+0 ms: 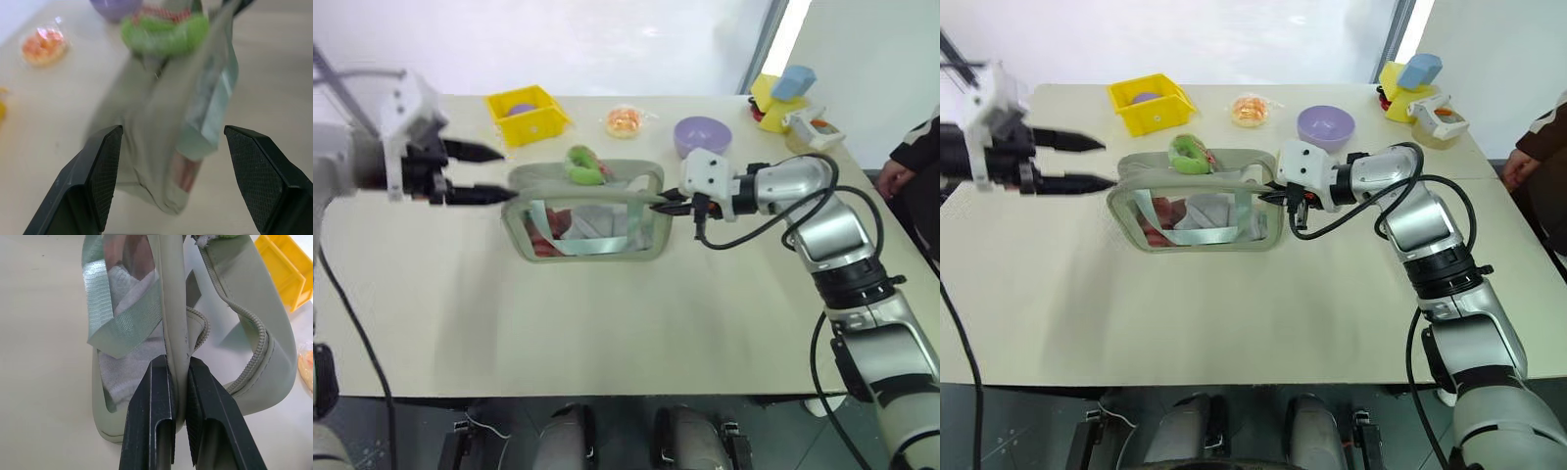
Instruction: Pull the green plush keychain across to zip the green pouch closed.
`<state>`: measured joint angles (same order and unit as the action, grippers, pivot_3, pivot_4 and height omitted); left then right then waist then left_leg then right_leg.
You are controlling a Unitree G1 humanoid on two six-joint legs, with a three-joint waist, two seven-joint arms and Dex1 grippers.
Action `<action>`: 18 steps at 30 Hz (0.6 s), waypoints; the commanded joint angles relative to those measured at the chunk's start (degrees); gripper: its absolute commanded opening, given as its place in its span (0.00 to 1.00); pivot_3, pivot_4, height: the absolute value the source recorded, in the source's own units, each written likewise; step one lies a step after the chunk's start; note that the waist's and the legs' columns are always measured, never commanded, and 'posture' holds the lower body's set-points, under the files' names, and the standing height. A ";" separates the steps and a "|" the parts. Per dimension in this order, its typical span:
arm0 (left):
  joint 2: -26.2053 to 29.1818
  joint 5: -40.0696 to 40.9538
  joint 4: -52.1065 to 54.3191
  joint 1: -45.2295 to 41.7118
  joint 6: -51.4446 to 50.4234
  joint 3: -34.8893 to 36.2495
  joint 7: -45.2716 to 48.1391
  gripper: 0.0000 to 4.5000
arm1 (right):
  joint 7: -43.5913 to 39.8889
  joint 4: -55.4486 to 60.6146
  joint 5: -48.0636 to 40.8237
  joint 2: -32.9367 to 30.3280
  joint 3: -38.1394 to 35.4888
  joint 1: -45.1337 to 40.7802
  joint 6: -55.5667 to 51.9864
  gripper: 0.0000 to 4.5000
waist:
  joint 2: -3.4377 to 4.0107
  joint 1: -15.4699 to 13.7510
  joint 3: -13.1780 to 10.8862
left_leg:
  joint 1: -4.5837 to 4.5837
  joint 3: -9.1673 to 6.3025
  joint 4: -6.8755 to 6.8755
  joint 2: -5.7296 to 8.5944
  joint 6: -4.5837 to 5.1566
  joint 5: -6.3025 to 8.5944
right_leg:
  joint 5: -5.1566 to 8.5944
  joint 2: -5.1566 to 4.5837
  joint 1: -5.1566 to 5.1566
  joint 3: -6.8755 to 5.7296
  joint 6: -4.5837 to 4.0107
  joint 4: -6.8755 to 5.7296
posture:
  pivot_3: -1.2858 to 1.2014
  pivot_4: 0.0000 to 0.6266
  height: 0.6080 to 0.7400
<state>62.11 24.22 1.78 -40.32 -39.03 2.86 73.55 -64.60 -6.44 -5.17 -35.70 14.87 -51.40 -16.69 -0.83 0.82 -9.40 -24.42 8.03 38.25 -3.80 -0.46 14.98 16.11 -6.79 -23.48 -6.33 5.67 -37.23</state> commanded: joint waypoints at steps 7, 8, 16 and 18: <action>-7.31 -10.41 -7.75 1.30 15.28 -1.77 -11.24 0.59 | -0.62 1.14 0.20 0.91 -0.42 -1.28 0.22 0.06 | -0.01 0.18 0.01 | 0.01 0.02 -0.01 0.01 0.00 0.00 | 0.00 0.01 -0.01 -0.01 0.00 -0.01 | 0.52 0.24 0.99; -7.12 -10.35 -7.73 1.72 16.03 -1.87 -10.17 0.48 | -0.69 1.10 0.26 0.92 -0.45 -1.32 0.21 0.06 | -0.02 0.20 0.00 | -0.04 0.05 -0.02 0.01 0.00 0.00 | 0.00 0.01 -0.07 -0.01 0.00 -0.01 | 0.52 0.24 0.99; -7.41 -9.27 -8.32 0.55 14.54 -2.08 -7.64 0.01 | -0.81 2.24 -0.21 0.63 -0.99 -1.32 -1.76 0.06 | -0.01 -0.06 0.00 | -0.06 0.04 0.00 0.00 0.00 0.00 | 0.00 0.01 -0.07 -0.01 0.00 -0.01 | 0.52 0.24 0.99; -7.09 -9.36 -7.90 0.68 14.14 -2.48 -6.74 0.01 | -1.27 3.19 -0.79 0.12 -1.40 -1.43 -3.07 0.06 | -0.01 -0.03 0.00 | -0.07 0.05 -0.01 0.01 0.00 0.00 | 0.00 0.01 -0.08 -0.01 0.00 -0.01 | 0.52 0.24 0.99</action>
<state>54.02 14.43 -7.03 -38.35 -24.84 -0.32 66.22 -65.43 -5.98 -4.90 -34.92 14.97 -51.78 -19.07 -0.84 0.79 -9.40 -24.49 8.08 38.23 -3.79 -0.46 14.98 16.11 -6.79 -23.57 -6.34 5.67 -37.23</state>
